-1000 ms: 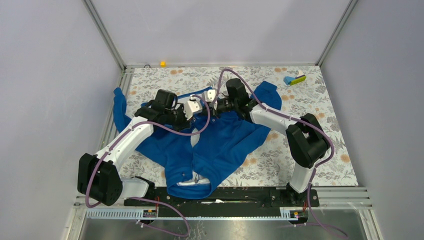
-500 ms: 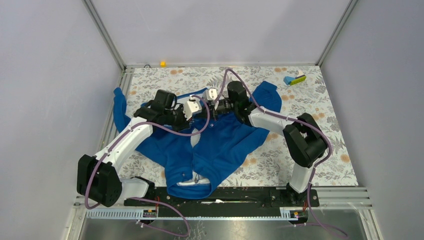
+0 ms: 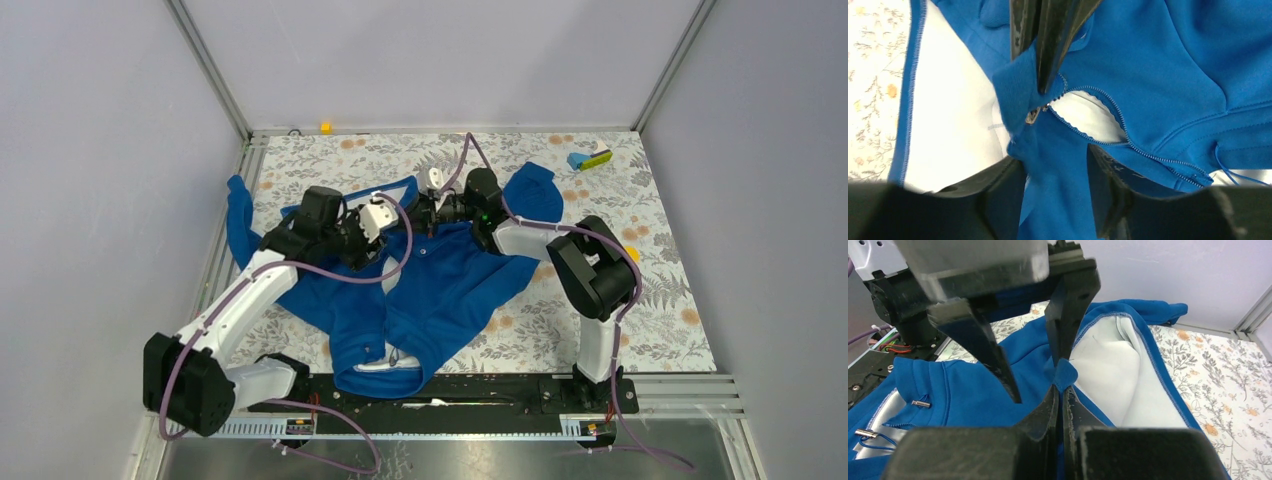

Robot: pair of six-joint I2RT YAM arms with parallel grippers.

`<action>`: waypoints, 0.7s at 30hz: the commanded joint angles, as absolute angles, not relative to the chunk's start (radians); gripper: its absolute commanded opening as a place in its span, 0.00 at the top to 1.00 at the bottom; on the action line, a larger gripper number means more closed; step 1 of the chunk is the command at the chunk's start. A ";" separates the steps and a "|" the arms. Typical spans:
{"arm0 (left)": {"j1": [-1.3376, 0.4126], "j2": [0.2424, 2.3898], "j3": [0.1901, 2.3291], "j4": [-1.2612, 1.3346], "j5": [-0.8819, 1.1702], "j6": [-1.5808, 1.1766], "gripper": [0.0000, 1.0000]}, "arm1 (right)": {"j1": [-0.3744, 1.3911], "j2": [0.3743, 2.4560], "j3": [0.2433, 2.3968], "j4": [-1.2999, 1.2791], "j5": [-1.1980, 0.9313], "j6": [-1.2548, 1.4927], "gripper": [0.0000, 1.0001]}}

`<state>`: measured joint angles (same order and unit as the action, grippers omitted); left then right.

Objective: Zip up the jacket

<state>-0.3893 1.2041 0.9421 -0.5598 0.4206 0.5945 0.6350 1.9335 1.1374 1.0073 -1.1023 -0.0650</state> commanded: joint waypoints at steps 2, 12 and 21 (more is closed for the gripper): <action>-0.394 1.082 0.897 -0.420 0.301 0.521 0.11 | 0.631 1.962 1.166 1.145 -1.144 -0.047 1.00; -0.168 0.911 0.893 -0.179 0.421 -0.094 0.01 | 0.631 1.993 1.184 1.145 -1.073 -0.019 1.00; -0.040 1.196 0.896 0.047 0.953 -0.317 0.28 | 0.631 1.991 1.206 1.060 -1.000 -0.020 1.00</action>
